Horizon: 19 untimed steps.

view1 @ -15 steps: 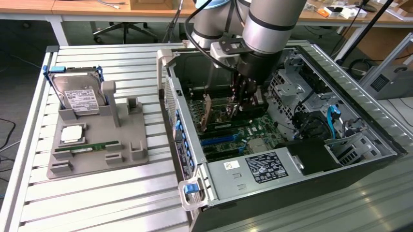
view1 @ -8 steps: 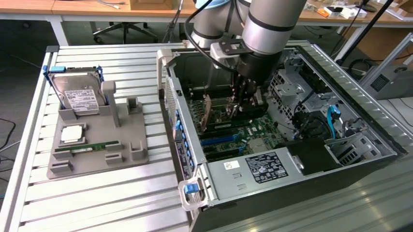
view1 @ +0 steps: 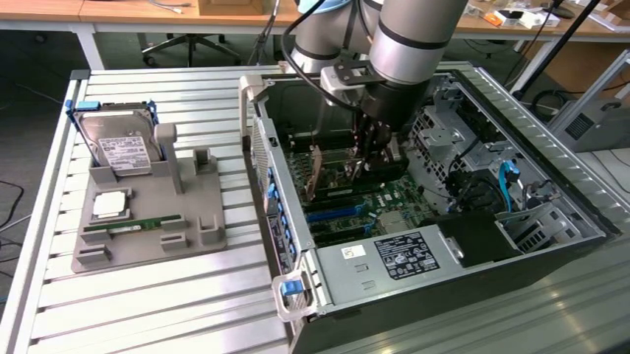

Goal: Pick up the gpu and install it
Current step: 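Insert the gpu into the slot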

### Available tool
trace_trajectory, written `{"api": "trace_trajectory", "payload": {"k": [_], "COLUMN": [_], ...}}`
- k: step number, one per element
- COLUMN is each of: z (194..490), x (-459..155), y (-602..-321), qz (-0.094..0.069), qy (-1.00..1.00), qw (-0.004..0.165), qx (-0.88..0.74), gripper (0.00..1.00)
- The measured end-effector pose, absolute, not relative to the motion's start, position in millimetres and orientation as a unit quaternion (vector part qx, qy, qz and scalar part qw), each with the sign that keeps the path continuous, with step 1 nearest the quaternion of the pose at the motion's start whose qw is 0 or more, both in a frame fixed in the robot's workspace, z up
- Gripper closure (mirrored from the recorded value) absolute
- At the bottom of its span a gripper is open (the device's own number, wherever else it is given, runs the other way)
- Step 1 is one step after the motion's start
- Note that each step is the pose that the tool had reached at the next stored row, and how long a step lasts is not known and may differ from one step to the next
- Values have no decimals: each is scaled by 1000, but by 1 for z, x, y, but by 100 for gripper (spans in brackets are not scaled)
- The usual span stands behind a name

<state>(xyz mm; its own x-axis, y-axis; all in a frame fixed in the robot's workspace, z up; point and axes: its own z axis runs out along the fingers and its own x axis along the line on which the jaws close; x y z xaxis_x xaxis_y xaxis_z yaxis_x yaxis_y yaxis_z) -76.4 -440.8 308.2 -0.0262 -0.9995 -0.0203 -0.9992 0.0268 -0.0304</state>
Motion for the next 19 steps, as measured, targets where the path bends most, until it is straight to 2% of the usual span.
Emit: {"api": "trace_trajectory", "payload": {"k": [19], "z": [304], "x": [-76], "y": [-441], "qz": [-4], "qy": [716], "qw": [18], "qx": [-698], "gripper": [73]}}
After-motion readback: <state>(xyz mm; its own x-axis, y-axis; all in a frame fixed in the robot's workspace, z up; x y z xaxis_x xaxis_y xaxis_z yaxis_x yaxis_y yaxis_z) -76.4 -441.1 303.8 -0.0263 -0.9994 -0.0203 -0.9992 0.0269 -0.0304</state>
